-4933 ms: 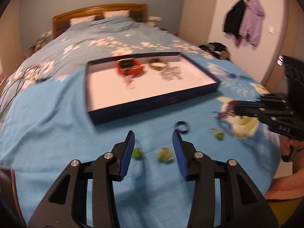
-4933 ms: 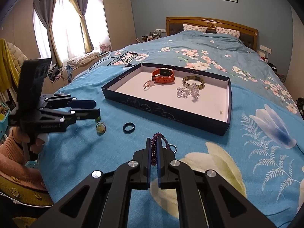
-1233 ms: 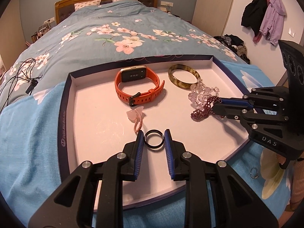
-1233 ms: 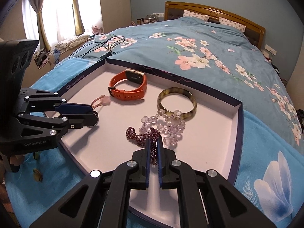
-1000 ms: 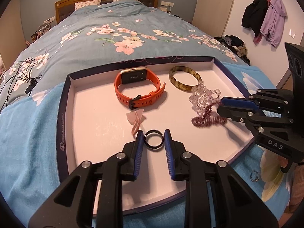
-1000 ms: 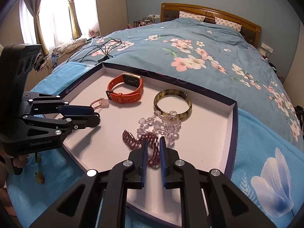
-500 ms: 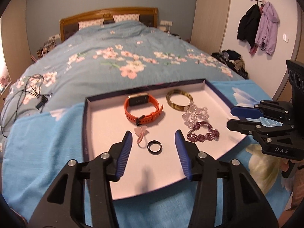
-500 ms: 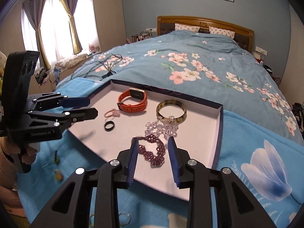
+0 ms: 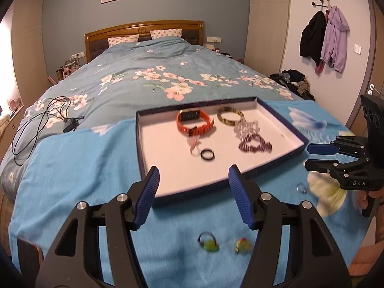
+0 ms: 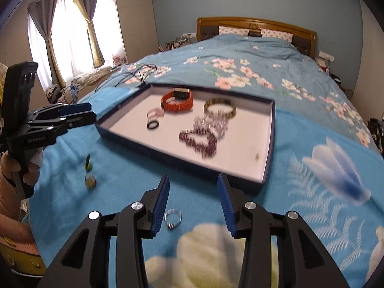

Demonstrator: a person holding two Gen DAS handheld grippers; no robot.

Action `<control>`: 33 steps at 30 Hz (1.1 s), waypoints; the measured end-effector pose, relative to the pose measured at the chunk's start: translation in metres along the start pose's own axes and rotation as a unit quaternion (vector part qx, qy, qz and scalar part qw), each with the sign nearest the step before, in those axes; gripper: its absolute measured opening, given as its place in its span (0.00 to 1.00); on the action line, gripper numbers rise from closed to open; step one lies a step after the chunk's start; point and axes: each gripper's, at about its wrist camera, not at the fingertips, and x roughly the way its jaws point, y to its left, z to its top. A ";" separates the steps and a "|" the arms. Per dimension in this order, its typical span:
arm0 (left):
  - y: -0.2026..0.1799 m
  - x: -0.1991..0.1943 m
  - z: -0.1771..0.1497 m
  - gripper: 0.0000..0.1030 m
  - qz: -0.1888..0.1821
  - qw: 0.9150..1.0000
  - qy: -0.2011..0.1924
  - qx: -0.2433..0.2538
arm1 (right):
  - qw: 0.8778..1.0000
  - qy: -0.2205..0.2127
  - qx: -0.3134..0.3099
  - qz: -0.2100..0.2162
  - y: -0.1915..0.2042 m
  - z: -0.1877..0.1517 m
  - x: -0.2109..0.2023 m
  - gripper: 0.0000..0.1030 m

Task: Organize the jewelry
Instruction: 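Open both tools to drop the bracelet and black ring into the tray, then reach the right tool to the silver stone ring and grasp it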

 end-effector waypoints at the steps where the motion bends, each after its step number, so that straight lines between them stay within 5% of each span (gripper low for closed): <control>1: 0.000 -0.001 -0.004 0.58 -0.001 1.000 0.002 -0.001 | 1.000 0.004 0.001 0.000 0.001 -0.004 0.000 0.38; 18: -0.008 -0.009 -0.057 0.57 -0.021 0.998 0.054 0.001 | 1.000 0.024 0.014 -0.002 0.016 -0.027 -0.001 0.38; 28: -0.001 0.014 -0.057 0.43 -0.036 0.994 0.105 -0.021 | 0.999 0.044 0.007 -0.023 0.025 -0.028 0.009 0.37; 33: -0.004 0.017 -0.057 0.39 -0.038 0.993 0.108 -0.014 | 0.998 0.057 -0.007 -0.030 0.032 -0.028 0.015 0.28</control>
